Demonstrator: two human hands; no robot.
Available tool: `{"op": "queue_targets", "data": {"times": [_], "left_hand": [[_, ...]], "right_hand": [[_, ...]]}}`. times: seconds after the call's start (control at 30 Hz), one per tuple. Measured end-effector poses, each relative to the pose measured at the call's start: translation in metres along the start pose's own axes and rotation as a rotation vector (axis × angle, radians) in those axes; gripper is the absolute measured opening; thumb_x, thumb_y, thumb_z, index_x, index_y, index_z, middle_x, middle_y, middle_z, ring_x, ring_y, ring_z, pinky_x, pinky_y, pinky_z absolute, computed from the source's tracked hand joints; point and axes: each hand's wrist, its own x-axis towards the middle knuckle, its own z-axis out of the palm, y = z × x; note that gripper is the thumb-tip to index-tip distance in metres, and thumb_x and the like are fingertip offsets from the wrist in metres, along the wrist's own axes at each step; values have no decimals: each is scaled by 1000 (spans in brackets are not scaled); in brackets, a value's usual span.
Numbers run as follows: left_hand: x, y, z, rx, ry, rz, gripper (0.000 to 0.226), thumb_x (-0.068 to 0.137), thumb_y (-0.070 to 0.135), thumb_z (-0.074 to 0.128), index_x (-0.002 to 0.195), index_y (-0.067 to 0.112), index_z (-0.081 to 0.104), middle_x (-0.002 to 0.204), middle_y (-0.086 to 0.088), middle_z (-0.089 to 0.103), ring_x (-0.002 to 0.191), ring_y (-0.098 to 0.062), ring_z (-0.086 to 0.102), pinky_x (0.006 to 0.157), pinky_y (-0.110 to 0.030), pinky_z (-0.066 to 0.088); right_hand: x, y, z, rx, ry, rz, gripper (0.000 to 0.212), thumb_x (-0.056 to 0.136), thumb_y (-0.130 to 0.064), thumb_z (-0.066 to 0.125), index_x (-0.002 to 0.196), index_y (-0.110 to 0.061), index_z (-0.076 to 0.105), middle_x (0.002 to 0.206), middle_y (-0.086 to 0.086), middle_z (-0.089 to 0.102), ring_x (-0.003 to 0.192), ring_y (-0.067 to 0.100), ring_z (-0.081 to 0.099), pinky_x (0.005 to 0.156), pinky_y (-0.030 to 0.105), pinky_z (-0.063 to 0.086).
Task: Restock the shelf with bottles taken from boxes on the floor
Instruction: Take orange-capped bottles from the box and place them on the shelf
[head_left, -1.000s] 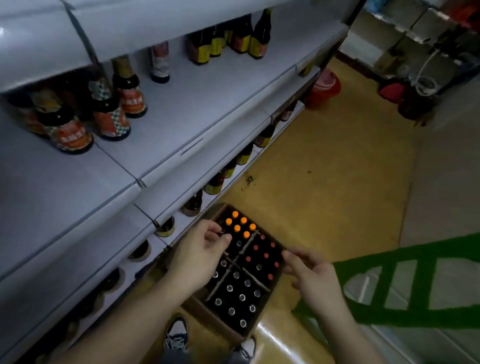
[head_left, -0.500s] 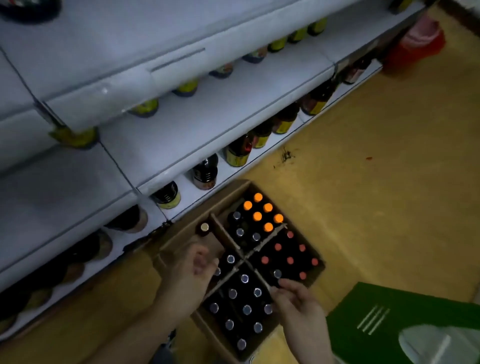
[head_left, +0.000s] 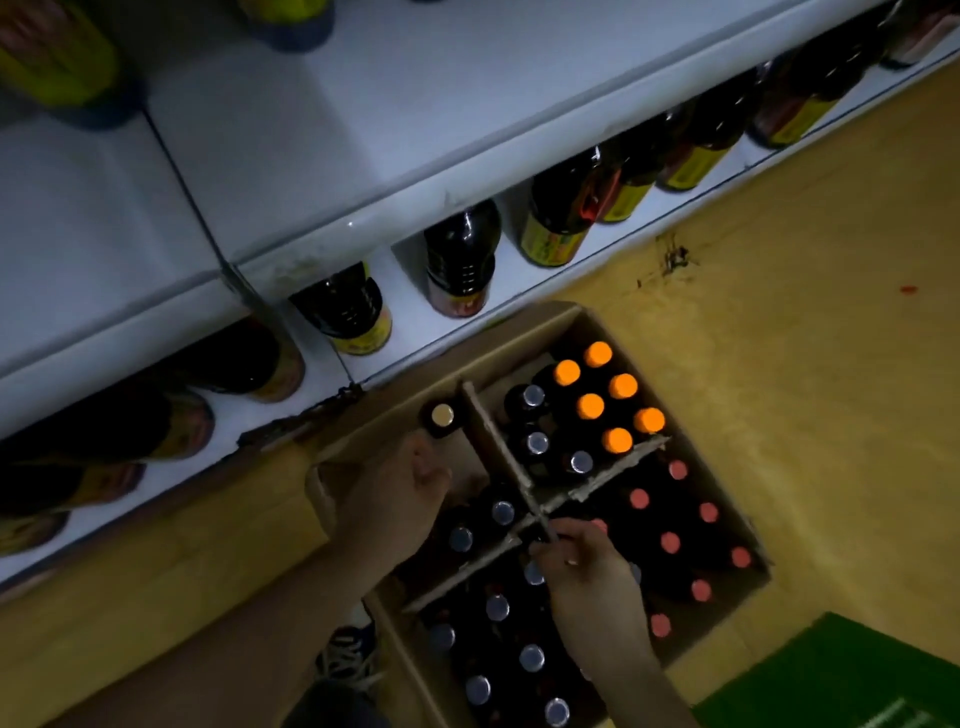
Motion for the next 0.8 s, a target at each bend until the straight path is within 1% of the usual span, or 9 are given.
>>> {"op": "queue_targets", "data": {"times": [0.13, 0.2, 0.27, 0.3, 0.4, 0.5, 0.6, 0.7, 0.8], "left_hand": [[40, -11, 9, 93, 27, 37, 9, 100, 38, 57, 105, 34, 51, 90, 12, 59, 81, -8, 59, 72, -34, 50], [58, -13, 12, 123, 45, 51, 20, 99, 38, 59, 116, 31, 51, 91, 12, 57, 84, -14, 60, 75, -37, 51], [75, -17, 15, 152, 55, 69, 35, 96, 39, 62, 127, 29, 51, 103, 5, 62, 94, -22, 63, 81, -41, 54], [83, -20, 17, 158, 51, 94, 43, 94, 41, 64, 133, 31, 49, 113, 2, 64, 101, -25, 64, 85, -44, 55], [100, -27, 23, 159, 27, 188, 53, 91, 38, 67, 141, 37, 47, 134, 4, 62, 117, -23, 62, 92, -41, 54], [115, -36, 31, 249, 14, 222, 54, 93, 35, 68, 143, 37, 49, 143, 2, 56, 127, -26, 56, 98, -42, 51], [124, -42, 38, 328, -4, 217, 51, 94, 42, 66, 142, 38, 51, 141, -4, 55, 127, -30, 55, 100, -43, 51], [128, -48, 43, 353, 12, 242, 49, 91, 45, 67, 137, 40, 51, 136, -4, 58, 124, -30, 58, 97, -47, 53], [131, -51, 47, 370, 23, 273, 46, 92, 43, 67, 134, 41, 48, 132, -4, 59, 120, -31, 59, 93, -49, 54]], "right_hand": [[25, 15, 29, -108, -37, -30, 19, 94, -32, 69, 111, -36, 61, 89, -17, 73, 79, -7, 65, 60, 8, 41], [35, 22, 46, -163, -51, -43, 24, 92, -28, 70, 113, -37, 61, 89, -18, 74, 85, -3, 68, 68, 10, 46], [41, 29, 62, -219, -94, -72, 33, 92, -28, 70, 122, -37, 60, 92, -17, 75, 91, 3, 70, 81, 25, 54], [43, 32, 69, -245, -122, -86, 38, 91, -28, 70, 126, -38, 58, 94, -17, 74, 91, 2, 69, 83, 27, 56], [50, 39, 86, -347, -168, -145, 50, 91, -29, 67, 136, -43, 50, 103, -14, 72, 91, -1, 67, 77, 16, 52], [57, 42, 100, -392, -177, -152, 55, 92, -28, 64, 142, -40, 46, 106, -9, 73, 98, 7, 69, 82, 23, 56], [63, 40, 107, -444, -186, -149, 52, 95, -27, 61, 143, -42, 46, 113, -6, 72, 104, 11, 68, 80, 22, 54], [65, 40, 109, -457, -182, -161, 43, 96, -28, 59, 136, -42, 52, 121, -5, 67, 107, 16, 68, 83, 29, 56], [63, 40, 108, -452, -157, -163, 40, 96, -34, 59, 133, -45, 49, 118, -7, 67, 103, 14, 68, 80, 28, 56]]}}
